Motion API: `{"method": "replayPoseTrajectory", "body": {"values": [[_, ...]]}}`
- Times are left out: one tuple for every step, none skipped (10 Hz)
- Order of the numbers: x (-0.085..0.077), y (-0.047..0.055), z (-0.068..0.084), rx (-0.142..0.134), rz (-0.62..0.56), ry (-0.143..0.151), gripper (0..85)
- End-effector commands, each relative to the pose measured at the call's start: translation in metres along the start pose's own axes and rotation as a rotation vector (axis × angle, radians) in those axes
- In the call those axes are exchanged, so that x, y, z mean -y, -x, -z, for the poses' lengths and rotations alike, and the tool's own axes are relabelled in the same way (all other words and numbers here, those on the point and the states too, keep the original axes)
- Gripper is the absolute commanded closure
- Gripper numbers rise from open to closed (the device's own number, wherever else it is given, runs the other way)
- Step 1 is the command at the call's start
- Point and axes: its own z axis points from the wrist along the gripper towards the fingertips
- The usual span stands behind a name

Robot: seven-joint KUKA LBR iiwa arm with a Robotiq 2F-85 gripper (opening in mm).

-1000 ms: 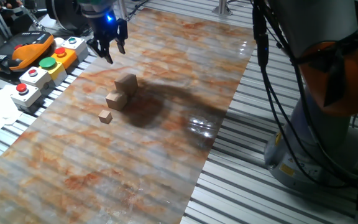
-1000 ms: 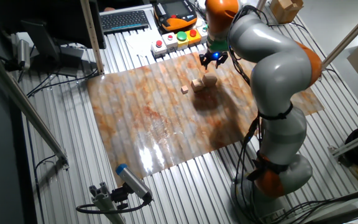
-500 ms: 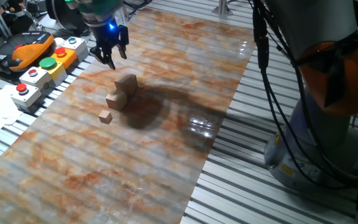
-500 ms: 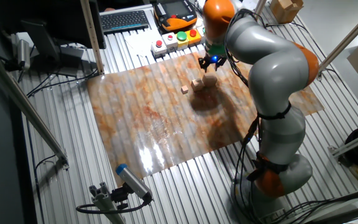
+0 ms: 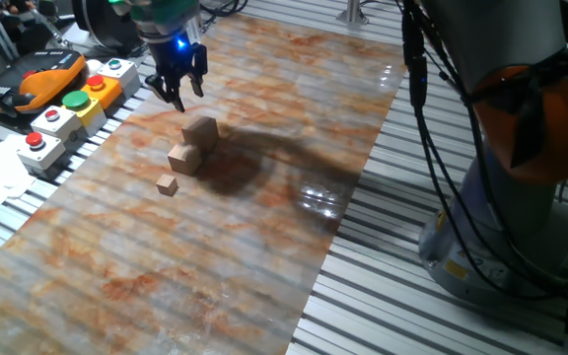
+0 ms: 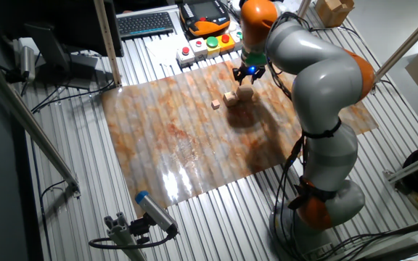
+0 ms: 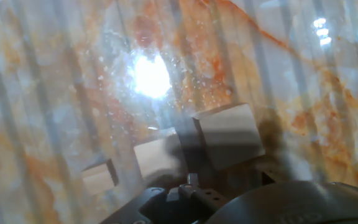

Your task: Pick up the small block on the left and move it to the right

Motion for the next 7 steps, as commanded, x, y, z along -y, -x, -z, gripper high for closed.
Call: {"method": "replayPoseTrajectory", "body": {"values": [[-0.0004, -0.0001, 0.0, 0.007, -0.004, -0.008, 34.0], [-0.0004, -0.0001, 0.0, 0.025, 0.0, -0.011, 34.0], [-0.0004, -0.0001, 0.0, 0.035, -0.007, -0.019, 34.0], [-0.0004, -0.0001, 0.0, 0.036, 0.004, -0.034, 34.0], [-0.0004, -0.0001, 0.0, 0.041, 0.019, -0.037, 34.0], [-0.0004, -0.0001, 0.0, 0.048, 0.005, -0.019, 34.0], [-0.0004, -0.0001, 0.0, 0.048, -0.004, -0.021, 34.0]]}}
